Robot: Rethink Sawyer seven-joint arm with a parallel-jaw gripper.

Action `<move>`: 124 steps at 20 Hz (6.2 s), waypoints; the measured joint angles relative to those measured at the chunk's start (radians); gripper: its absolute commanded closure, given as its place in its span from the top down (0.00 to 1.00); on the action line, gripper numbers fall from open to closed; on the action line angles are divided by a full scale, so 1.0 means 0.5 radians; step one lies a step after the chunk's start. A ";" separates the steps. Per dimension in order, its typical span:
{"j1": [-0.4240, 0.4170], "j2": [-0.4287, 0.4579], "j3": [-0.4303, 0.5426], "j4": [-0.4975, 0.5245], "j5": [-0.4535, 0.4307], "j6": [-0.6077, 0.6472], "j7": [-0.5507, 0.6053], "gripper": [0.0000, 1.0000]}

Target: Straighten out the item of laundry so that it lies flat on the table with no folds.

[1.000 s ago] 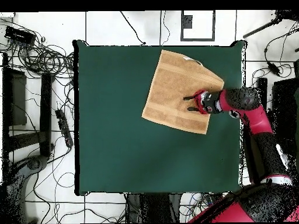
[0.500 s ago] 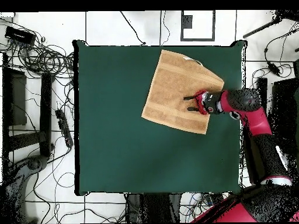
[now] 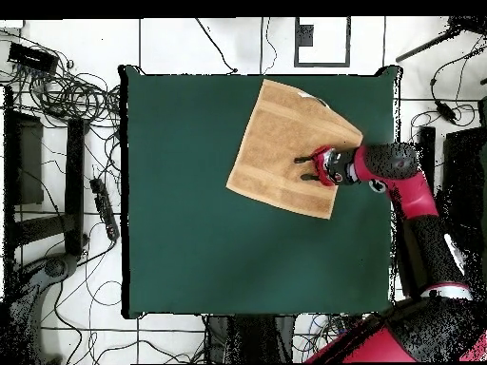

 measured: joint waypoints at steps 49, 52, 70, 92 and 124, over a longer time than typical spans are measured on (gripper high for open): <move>0.345 0.090 -0.266 -0.070 0.005 0.502 0.000 1.00; 0.352 0.087 -0.273 -0.070 0.006 0.502 0.000 1.00; 0.377 0.001 -0.318 0.042 -0.002 0.500 0.000 1.00; 0.507 -0.463 -0.430 0.212 0.003 0.483 0.000 1.00; 0.251 -0.450 0.160 0.341 0.809 -0.699 0.000 1.00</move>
